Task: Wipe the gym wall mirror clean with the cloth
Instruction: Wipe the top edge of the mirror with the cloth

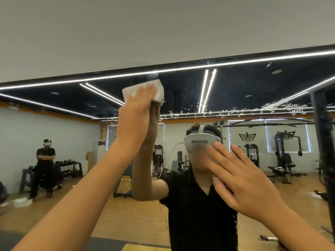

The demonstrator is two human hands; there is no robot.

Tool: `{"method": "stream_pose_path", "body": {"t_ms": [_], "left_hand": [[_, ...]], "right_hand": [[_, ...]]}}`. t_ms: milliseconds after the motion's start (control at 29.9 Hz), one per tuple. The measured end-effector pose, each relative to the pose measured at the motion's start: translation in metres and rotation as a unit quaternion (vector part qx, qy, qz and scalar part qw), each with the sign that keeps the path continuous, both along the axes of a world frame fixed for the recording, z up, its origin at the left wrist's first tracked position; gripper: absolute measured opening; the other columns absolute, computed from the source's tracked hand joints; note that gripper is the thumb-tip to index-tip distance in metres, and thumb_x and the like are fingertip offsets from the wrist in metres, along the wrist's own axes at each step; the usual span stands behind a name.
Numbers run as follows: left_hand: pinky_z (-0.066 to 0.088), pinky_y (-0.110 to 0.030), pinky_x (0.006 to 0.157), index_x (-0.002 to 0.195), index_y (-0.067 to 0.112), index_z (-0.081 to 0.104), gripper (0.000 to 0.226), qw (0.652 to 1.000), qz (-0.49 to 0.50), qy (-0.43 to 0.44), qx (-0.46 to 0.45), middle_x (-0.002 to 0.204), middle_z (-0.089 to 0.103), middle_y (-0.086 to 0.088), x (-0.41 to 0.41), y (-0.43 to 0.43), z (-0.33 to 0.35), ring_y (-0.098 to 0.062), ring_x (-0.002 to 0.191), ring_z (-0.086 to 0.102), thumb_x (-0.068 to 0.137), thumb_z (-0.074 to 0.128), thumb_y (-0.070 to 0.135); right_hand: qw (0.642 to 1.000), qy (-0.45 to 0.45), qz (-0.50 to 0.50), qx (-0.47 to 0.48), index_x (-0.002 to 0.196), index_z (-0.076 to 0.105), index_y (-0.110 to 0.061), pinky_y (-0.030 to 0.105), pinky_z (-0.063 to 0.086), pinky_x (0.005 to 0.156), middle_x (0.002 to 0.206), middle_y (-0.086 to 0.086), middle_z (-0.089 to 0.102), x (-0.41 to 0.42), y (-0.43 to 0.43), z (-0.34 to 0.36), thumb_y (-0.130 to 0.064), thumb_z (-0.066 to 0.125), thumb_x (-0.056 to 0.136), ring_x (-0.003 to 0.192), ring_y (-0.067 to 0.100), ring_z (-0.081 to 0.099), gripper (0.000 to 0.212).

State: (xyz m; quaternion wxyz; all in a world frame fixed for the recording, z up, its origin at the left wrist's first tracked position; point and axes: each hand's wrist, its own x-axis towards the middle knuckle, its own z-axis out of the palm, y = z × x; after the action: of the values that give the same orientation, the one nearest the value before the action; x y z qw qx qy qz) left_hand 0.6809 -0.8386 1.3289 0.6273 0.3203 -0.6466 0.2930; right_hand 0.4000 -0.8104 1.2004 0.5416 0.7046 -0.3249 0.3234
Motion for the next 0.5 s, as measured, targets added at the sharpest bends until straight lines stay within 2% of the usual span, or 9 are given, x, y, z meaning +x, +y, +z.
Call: {"method": "stream_pose_path", "body": {"t_ms": [100,167,301,401,501], "left_hand": [[0.028,-0.017,0.115,0.148,-0.001,0.050,0.044,0.999,-0.028,-0.012,-0.017,0.149,0.051,-0.024,0.002,-0.007,-0.009,-0.039,0.131,0.054,0.104,0.050,0.006],[0.031,-0.031,0.120,0.149,0.005,0.050,0.046,1.000,-0.014,-0.018,-0.003,0.153,0.049,-0.020,0.007,-0.013,-0.002,-0.039,0.139,0.049,0.104,0.049,0.005],[0.038,-0.052,0.119,0.153,0.018,0.047,0.046,0.997,0.002,-0.069,-0.023,0.157,0.046,-0.014,0.023,-0.026,-0.005,-0.037,0.145,0.044,0.108,0.043,0.026],[0.049,-0.055,0.108,0.150,0.012,0.051,0.046,0.994,0.082,-0.067,-0.036,0.152,0.051,-0.017,0.056,-0.033,-0.009,-0.042,0.131,0.057,0.104,0.048,0.014],[0.058,-0.057,0.094,0.151,0.012,0.049,0.047,0.993,0.113,-0.028,-0.033,0.146,0.056,-0.021,0.089,-0.036,-0.019,-0.046,0.113,0.067,0.105,0.043,0.017]], "right_hand": [[1.000,0.001,-0.002,0.002,0.151,0.050,-0.017,0.055,0.030,0.121,0.164,0.007,0.036,0.000,0.000,0.000,-0.031,0.047,0.102,0.156,0.024,0.027,0.052],[1.000,0.001,-0.005,0.003,0.152,0.049,-0.017,0.056,0.031,0.120,0.165,0.007,0.036,-0.001,-0.001,0.000,-0.032,0.047,0.101,0.156,0.024,0.027,0.053],[1.000,-0.001,-0.006,0.001,0.152,0.049,-0.017,0.056,0.032,0.120,0.165,0.007,0.035,0.000,-0.001,-0.001,-0.031,0.047,0.101,0.155,0.024,0.028,0.053],[1.000,0.001,-0.003,0.000,0.153,0.048,-0.016,0.056,0.031,0.121,0.165,0.008,0.035,-0.001,-0.001,0.000,-0.030,0.048,0.101,0.156,0.025,0.028,0.054],[1.000,0.001,-0.004,-0.001,0.153,0.048,-0.016,0.055,0.028,0.122,0.165,0.008,0.034,-0.001,-0.002,0.000,-0.030,0.048,0.100,0.156,0.025,0.026,0.054]]}}
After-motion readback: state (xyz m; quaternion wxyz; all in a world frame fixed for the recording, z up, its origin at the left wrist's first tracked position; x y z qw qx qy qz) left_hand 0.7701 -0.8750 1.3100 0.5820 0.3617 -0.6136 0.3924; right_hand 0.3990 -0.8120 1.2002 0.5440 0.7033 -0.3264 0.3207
